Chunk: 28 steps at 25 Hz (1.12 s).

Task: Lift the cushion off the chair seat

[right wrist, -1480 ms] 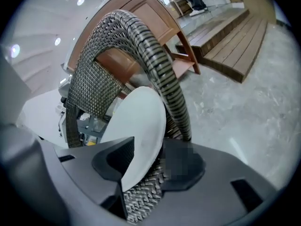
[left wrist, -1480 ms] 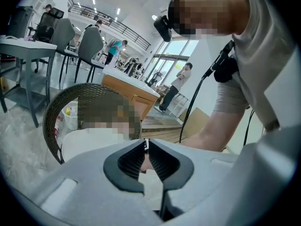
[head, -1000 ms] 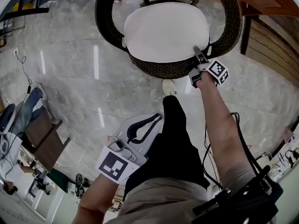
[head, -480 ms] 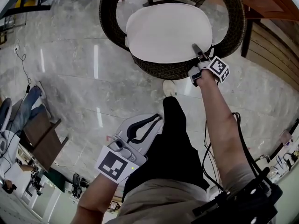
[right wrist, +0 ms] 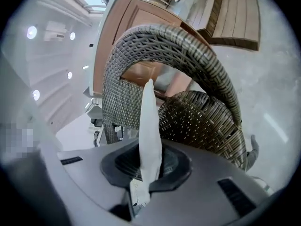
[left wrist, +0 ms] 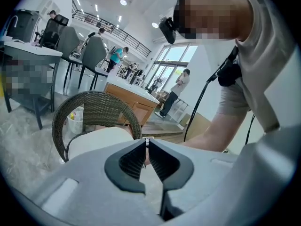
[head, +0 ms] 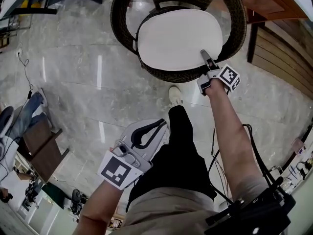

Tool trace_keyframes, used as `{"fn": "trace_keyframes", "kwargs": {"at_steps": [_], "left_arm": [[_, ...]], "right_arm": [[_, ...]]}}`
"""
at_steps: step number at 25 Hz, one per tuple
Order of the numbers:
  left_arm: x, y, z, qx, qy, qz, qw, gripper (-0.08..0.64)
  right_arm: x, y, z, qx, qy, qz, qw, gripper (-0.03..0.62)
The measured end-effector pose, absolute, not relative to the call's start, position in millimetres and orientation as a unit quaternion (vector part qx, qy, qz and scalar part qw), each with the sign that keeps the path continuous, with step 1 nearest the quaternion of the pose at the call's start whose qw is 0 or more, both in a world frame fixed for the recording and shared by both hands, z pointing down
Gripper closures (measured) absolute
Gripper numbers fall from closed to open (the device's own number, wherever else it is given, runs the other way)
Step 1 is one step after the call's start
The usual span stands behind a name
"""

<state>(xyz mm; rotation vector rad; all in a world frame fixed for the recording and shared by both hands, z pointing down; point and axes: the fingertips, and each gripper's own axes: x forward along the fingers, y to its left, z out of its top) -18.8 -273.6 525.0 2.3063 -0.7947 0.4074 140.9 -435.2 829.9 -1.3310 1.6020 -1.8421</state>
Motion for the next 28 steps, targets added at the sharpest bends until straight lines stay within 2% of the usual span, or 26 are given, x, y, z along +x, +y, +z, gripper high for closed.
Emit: {"fn": "trace_keyframes", "kwargs": {"at_steps": [19, 28], "left_arm": [[-50, -171, 420, 0.904, -0.318, 0.096, 0.267, 0.551], [-60, -120, 372, 0.917, -0.319, 0.088, 0.222, 0.551]], "right_arm": [[180, -304, 665, -0.479, 0.606, -0.606, 0.187, 0.549], [199, -228, 559, -0.466, 0.626, -0.586, 0.219, 0.549]]}}
